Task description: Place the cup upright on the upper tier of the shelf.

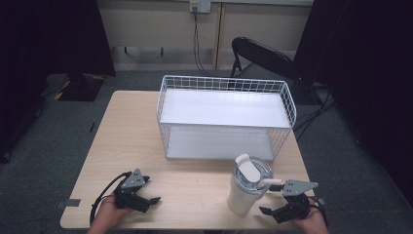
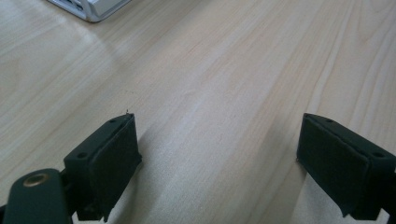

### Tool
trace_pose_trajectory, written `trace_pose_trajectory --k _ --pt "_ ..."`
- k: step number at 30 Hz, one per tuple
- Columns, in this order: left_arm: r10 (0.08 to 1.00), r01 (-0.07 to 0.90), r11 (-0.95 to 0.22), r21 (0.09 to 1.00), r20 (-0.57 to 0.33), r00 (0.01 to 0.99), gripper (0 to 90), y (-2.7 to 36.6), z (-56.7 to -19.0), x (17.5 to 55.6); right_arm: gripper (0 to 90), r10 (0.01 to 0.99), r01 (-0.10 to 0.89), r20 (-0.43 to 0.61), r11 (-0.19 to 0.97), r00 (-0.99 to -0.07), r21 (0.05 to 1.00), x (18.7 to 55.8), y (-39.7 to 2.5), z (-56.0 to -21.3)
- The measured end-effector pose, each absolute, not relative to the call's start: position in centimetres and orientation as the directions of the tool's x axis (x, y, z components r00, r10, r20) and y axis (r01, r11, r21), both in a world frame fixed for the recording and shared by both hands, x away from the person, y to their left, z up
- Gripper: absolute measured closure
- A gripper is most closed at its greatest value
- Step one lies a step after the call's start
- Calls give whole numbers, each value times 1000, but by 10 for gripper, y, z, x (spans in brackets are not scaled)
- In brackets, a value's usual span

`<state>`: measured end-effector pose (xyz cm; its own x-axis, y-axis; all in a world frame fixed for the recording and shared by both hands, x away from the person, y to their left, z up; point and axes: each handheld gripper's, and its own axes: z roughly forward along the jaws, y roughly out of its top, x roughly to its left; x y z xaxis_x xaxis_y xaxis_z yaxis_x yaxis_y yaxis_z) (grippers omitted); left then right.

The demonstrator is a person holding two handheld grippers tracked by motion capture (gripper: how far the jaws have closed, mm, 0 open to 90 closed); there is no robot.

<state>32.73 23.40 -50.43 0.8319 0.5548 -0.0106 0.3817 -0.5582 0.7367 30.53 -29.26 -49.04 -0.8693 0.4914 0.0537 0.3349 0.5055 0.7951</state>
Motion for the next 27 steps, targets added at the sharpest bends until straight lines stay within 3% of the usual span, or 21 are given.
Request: trace_pose_trajectory --k 27 --pt "557 383 -556 737 -11 831 122 234 -504 327 139 438 255 72 377 -896 890 295 -269 -462"
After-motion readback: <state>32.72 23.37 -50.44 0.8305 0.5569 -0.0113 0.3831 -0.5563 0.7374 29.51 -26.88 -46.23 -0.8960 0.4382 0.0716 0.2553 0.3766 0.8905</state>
